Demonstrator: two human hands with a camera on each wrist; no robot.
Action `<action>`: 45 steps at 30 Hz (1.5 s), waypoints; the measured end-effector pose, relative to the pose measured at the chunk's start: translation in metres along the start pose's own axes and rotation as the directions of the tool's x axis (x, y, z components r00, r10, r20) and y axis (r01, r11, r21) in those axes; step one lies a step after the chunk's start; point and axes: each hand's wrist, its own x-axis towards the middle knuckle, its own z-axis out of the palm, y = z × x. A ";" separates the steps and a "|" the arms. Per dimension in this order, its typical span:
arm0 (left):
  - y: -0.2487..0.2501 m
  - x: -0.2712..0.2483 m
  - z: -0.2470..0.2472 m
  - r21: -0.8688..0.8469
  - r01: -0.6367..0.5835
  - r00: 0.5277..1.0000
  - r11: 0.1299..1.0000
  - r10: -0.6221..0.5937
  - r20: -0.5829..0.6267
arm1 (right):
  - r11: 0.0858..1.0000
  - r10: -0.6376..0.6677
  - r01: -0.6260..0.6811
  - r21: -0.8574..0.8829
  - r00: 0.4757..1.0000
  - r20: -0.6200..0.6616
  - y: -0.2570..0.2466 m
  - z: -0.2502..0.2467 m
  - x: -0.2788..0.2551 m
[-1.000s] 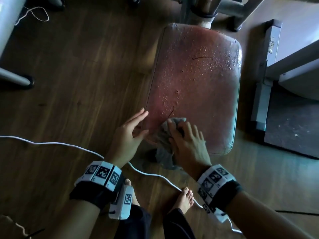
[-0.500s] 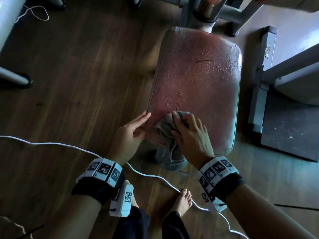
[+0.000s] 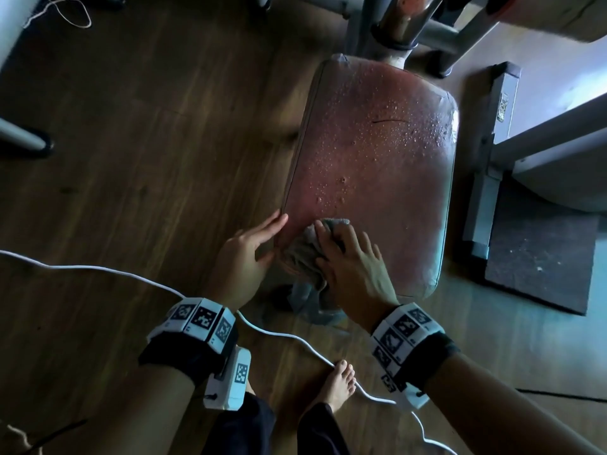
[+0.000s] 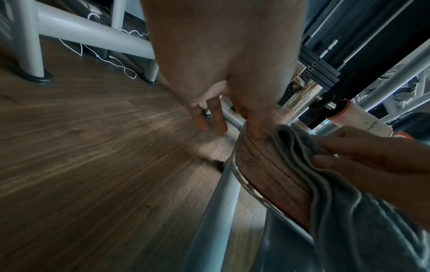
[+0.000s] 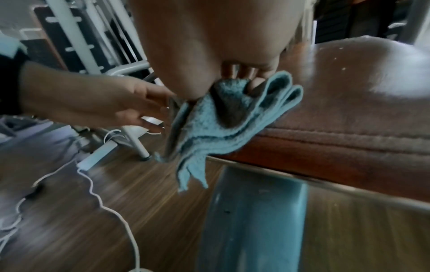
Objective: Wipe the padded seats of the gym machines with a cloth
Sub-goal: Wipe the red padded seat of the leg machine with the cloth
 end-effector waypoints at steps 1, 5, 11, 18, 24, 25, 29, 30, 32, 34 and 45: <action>0.000 0.000 0.000 -0.002 -0.003 1.000 1.000 0.003 0.000 | 1.000 -0.021 0.021 -0.014 1.000 0.002 0.005 -0.002 0.002; -0.001 0.001 -0.001 -0.024 -0.041 0.999 0.999 0.041 0.008 | 0.994 0.111 -0.111 0.010 0.992 -0.064 0.022 -0.008 0.024; 0.002 0.000 -0.001 -0.029 0.014 1.000 0.999 -0.013 0.023 | 1.000 0.009 -0.009 -0.023 1.000 -0.025 0.009 -0.001 -0.009; -0.001 0.002 -0.003 -0.012 -0.030 0.999 0.999 0.030 0.030 | 0.995 0.095 -0.096 -0.014 0.992 -0.079 0.017 -0.004 0.022; 0.001 0.003 -0.003 -0.025 0.018 0.999 1.000 -0.017 0.030 | 0.999 0.053 -0.053 0.008 0.997 -0.048 0.004 0.004 -0.025; 0.001 0.003 -0.003 -0.029 0.015 0.999 0.999 -0.014 0.030 | 0.999 0.044 -0.044 0.008 0.998 -0.049 0.006 0.003 -0.023; -0.001 0.004 -0.004 -0.006 -0.004 0.999 1.000 0.004 0.042 | 0.997 0.075 -0.075 0.007 0.995 -0.065 0.012 -0.004 0.005; -0.002 0.004 -0.004 0.001 -0.007 0.999 1.000 0.007 0.045 | 0.995 0.099 -0.098 0.012 0.993 -0.061 0.012 -0.004 0.011; -0.002 0.004 -0.004 0.005 -0.005 0.999 1.000 0.004 0.049 | 0.989 0.145 -0.144 0.030 0.988 -0.043 0.008 -0.003 0.012; -0.002 0.004 -0.004 -0.009 0.001 0.999 1.000 -0.001 0.046 | 0.985 0.166 -0.165 0.049 0.986 -0.026 -0.001 -0.002 0.000; -0.001 0.004 -0.006 0.033 -0.006 0.999 0.999 0.004 0.051 | 0.976 0.209 -0.205 0.075 0.977 -0.041 -0.004 -0.002 0.006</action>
